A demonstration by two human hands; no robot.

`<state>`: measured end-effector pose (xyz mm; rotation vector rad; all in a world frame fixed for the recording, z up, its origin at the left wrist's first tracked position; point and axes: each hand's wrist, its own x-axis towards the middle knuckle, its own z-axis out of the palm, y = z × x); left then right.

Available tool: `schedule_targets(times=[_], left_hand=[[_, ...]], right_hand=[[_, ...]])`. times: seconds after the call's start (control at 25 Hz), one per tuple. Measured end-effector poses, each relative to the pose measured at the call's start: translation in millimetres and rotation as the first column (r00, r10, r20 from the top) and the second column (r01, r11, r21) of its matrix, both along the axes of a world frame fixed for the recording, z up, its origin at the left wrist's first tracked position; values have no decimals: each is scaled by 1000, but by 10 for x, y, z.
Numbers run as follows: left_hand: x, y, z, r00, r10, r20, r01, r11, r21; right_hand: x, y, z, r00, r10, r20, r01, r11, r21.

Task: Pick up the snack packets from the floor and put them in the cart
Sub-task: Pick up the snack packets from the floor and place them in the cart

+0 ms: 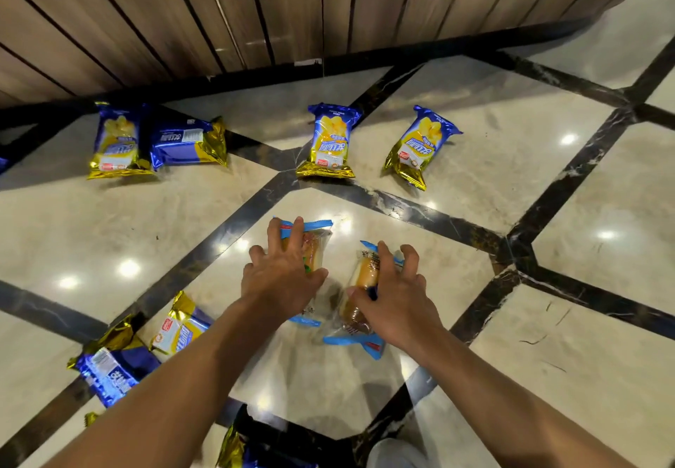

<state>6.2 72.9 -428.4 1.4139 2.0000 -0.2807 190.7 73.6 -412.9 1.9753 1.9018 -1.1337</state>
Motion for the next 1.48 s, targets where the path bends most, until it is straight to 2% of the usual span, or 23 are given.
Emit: schedule_targets(times=[0.08,0.24,0.36,0.48,0.6,0.8,0.92,1.08,1.28,1.48], left_hand=[[50,-47,-75,992,101,77,-104,994,38],[130,-147,-194,941,279,190,-308,939,150],[158,-178,-257,958,251,141,-278,932,233],[157,-189,-295,946,285,156,-319,906,279],[150,-213,-286,921,304,245,-367,887,280],[32,-211,78,855,373,361,-477,839,264],[-81,-254,728,805,417,422,-558,774,299],[-137,-496,2013,764,462,450,-615,734,289],[-236,-1035,4306,655,526,542,-723,645,248],[-289,-1557,6416,589,615,525,-798,545,257]], right_hand=[[-37,-24,-68,998,-50,-30,51,999,21],[-133,-117,-185,944,-299,-143,296,954,-41],[-225,-157,-231,895,-417,-159,397,907,-144],[-272,-169,-284,887,-424,-181,402,904,-146],[-274,-131,-274,887,-415,-203,395,909,-133],[-315,74,84,903,-324,-283,342,940,14],[-346,183,716,871,-318,-374,351,936,23],[-476,99,2032,889,-215,-403,264,962,68],[-672,-330,4244,888,-128,-442,178,981,73],[-782,-702,6365,882,-43,-470,69,997,39]])
